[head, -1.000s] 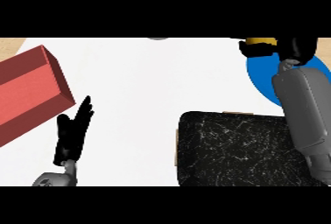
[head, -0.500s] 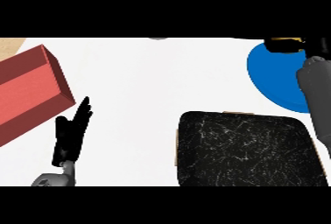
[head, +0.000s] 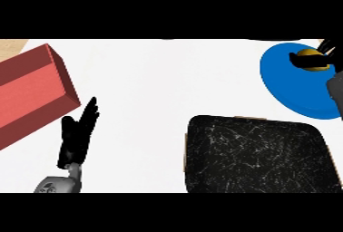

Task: Pick the lemon from the tray and place it in the plate

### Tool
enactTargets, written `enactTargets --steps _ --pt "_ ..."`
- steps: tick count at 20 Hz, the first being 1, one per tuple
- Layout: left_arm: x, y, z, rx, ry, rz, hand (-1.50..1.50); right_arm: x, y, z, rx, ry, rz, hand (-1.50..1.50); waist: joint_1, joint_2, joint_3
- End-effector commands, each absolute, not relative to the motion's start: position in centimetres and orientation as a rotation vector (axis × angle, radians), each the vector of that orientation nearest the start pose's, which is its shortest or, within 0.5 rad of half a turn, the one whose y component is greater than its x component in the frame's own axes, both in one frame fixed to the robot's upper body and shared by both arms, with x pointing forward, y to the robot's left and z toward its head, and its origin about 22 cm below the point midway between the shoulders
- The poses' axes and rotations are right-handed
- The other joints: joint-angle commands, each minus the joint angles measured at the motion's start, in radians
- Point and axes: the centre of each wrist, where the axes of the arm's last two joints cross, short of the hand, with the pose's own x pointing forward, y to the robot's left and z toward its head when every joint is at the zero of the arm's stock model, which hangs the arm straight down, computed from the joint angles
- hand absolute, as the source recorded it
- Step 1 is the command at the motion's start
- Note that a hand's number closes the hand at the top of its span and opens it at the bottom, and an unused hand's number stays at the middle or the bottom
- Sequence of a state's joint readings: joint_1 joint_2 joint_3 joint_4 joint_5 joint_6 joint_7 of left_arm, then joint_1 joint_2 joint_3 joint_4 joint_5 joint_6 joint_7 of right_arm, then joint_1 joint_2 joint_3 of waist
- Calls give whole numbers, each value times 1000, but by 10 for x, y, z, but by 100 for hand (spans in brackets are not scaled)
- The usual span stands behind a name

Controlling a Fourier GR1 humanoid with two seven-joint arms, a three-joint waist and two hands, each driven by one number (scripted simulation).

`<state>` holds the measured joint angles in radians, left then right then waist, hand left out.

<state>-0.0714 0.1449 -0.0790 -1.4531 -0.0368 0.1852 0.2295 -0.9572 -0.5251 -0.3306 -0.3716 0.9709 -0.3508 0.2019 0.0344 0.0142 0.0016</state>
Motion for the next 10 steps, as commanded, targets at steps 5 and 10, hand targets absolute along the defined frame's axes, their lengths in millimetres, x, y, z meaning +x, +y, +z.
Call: enactTargets --steps 5,10 --pt "257 242 -3 194 -1308 -73 0 409 -408 93 -1035 -879 500 150 19 6 1" --pt "268 236 10 214 -1308 -60 0 404 -404 74 -947 -927 533 -150 15 7 2"
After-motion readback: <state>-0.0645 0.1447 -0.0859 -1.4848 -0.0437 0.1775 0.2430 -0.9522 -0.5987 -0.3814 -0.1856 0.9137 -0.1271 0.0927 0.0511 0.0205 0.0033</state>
